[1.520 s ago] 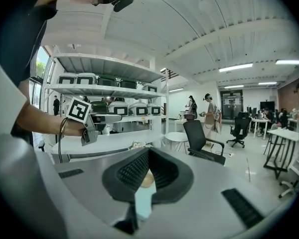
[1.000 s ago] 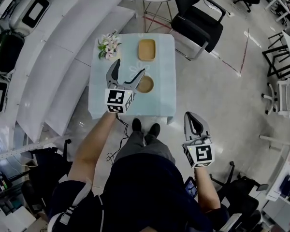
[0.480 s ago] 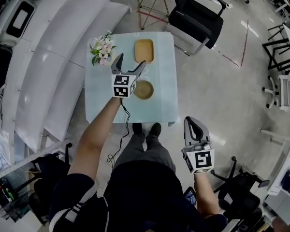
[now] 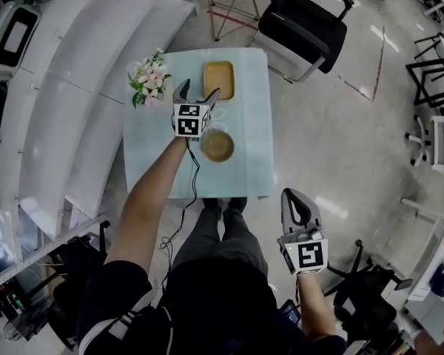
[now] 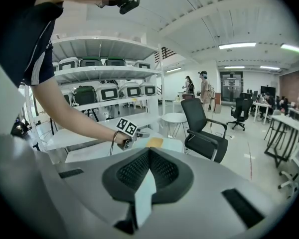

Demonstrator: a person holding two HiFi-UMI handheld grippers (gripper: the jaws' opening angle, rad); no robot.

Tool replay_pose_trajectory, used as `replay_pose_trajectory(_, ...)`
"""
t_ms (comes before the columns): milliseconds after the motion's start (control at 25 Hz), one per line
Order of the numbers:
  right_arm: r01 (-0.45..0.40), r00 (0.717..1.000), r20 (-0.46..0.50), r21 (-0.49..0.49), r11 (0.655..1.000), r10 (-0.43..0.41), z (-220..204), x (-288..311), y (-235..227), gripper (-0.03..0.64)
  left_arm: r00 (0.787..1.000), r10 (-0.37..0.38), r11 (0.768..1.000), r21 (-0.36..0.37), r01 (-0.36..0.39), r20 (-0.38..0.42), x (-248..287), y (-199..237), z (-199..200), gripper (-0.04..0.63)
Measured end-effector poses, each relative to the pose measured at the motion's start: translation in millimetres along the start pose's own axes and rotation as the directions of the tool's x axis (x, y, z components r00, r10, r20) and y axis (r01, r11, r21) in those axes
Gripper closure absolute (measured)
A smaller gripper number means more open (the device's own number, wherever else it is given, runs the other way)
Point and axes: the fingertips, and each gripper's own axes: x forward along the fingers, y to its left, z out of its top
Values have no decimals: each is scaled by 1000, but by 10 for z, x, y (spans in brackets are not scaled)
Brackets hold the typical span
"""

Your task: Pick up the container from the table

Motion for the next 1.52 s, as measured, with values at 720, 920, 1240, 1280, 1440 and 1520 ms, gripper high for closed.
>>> replay_pose_trajectory(720, 8, 997, -73, 43, 999, -5, -262, 284, -147, 618, 982, -11, 999, -47, 2, -191, 773, 298, -604, 245)
replay_pose_trajectory(920, 16, 996, -88, 53, 998, -11, -316, 315, -186, 618, 970, -27, 999, -45, 17, -240, 865, 299, -716, 286)
replay_pose_trajectory(1240, 17, 995, -100, 62, 998, -11, -372, 333, -192, 618, 957, -34, 999, -49, 21, -287, 966, 305, -811, 354)
replay_pose_trajectory(1280, 18, 995, -101, 65, 998, -12, -377, 332, -190, 618, 957, -30, 999, -51, 16, -288, 969, 314, -817, 366)
replay_pose_trajectory(1440, 22, 995, -96, 73, 997, -15, -371, 338, -201, 618, 957, -18, 998, -58, 1, -289, 988, 342, -839, 411)
replay_pose_trajectory(1520, 22, 995, -95, 73, 997, -15, -372, 340, -204, 618, 955, -16, 998, -58, -2, -295, 992, 348, -858, 430)
